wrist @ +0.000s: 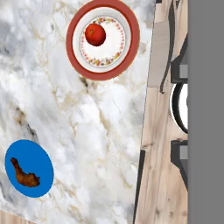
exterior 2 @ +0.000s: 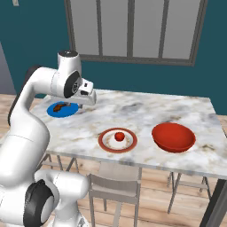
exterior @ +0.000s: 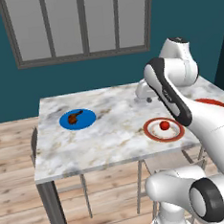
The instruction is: Pick the chicken drumstick and tomato from their plates and place them in the bowl. Then put the bowl in the fridge.
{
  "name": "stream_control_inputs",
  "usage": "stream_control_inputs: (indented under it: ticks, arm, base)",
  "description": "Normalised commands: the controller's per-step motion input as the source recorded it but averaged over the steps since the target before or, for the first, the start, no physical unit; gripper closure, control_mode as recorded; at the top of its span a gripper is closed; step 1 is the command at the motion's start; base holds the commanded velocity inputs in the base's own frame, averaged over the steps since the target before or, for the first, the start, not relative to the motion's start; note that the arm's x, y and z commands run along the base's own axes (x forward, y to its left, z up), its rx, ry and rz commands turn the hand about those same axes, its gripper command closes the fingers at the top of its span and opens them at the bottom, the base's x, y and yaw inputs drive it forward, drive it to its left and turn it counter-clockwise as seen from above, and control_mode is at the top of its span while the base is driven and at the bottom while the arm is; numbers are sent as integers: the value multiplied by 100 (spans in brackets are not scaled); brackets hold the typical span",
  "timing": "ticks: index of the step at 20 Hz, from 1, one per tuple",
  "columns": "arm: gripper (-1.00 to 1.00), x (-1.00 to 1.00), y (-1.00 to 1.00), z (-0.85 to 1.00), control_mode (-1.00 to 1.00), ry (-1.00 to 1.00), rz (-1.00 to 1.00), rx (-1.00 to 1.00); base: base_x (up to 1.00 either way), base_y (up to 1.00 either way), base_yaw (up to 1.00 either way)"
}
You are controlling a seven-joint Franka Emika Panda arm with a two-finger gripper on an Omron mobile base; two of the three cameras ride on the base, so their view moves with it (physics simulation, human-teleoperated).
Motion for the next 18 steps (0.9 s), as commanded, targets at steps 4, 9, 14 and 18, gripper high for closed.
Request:
stream_control_inputs:
  ticks: [4,9,14,18]
  arm:
    - [-100,-5,0,0,-100,-3,0,0]
    - [-100,-3,18,-11,-100,0,-1,0]
    - [-100,13,47,-21,-100,2,-2,0]
    - [-100,29,48,-12,-100,2,0,0]
  base:
    - [0,0,0]
    - [0,0,0]
    - [0,0,0]
    - [0,0,0]
